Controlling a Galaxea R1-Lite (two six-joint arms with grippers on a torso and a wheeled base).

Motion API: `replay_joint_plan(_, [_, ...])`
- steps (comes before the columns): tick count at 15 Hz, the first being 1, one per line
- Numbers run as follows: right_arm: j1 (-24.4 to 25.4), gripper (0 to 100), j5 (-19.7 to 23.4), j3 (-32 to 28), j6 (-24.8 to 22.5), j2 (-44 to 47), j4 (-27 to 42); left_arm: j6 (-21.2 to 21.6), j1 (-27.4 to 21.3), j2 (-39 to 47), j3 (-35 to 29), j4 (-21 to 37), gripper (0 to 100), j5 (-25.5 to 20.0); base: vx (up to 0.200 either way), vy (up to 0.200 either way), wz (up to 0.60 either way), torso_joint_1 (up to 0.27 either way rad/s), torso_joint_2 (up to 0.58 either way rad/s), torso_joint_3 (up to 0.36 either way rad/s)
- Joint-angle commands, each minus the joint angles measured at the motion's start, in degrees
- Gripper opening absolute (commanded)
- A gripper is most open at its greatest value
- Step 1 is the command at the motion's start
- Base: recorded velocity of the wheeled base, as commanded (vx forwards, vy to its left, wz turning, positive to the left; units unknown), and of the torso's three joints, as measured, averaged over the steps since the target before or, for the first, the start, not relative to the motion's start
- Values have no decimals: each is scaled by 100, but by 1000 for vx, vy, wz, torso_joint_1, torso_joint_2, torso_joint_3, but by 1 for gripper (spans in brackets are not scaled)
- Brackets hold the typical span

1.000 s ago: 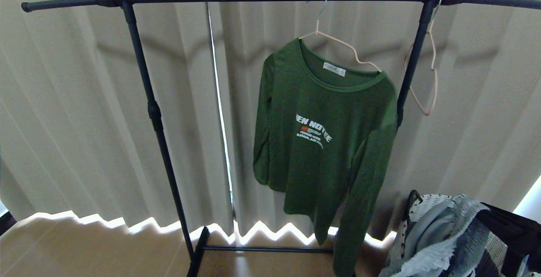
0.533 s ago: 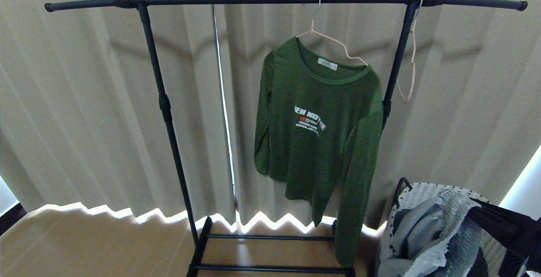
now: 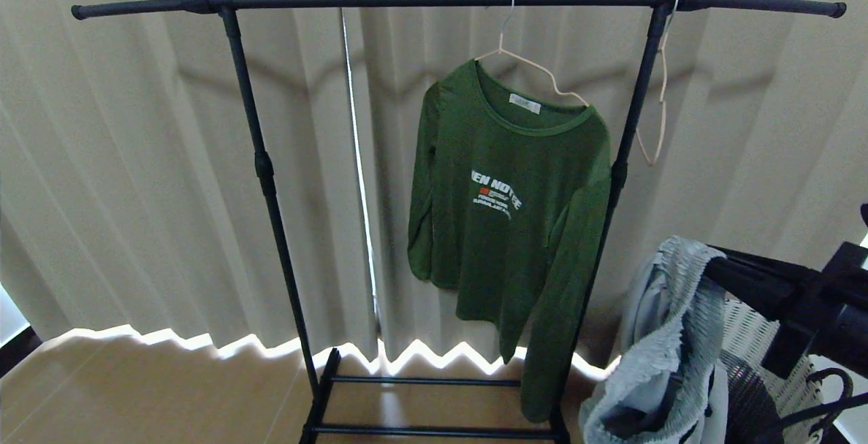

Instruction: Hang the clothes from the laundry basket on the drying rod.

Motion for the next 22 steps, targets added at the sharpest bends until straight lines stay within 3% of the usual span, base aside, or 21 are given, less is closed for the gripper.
replay_joint_plan(1, [276, 0, 103, -544, 14, 507, -5, 12, -15, 992, -636, -21, 100, -521, 0, 0, 0, 0, 0, 0])
replay_joint_plan(3, [514, 0, 208, -1063, 242, 823, -14, -23, -15, 2275, -1110, -355, 100, -1057, 0, 0, 0, 0, 0, 0])
replay_joint_plan(4, [602, 0, 217, -1248, 444, 946, -14, -23, -85, 2829, -1180, -663, 100, -1093, 0, 0, 0, 0, 0, 0])
replay_joint_plan(8, [848, 0, 226, -1669, 735, 1306, -93, -462, -1509, 4727, -1400, -1937, 100, -1031, 0, 0, 0, 0, 0, 0])
replay_joint_plan(11, [997, 0, 411, -1775, 752, 1377, -101, -1007, -2977, 6072, -1585, -2394, 100, -469, 0, 0, 0, 0, 0, 0])
replay_joint_plan(13, [1067, 0, 516, -1775, 778, 1368, -101, -1605, -3926, 6889, -1629, -2939, 100, 85, 0, 0, 0, 0, 0, 0])
replay_joint_plan(15, [1164, 0, 516, -1819, 831, 1350, -110, -2080, -4647, 7628, -1690, -3423, 100, 533, 0, 0, 0, 0, 0, 0])
replay_joint_plan(18, [1296, 0, 516, -1898, 910, 1315, -110, -2282, -5157, 8401, -1796, -3827, 100, 867, 0, 0, 0, 0, 0, 0])
replay_joint_plan(22, [1463, 0, 542, -1872, 1033, 1298, -409, -2563, -5288, 9245, -1980, -4469, 100, 1052, 0, 0, 0, 0, 0, 0])
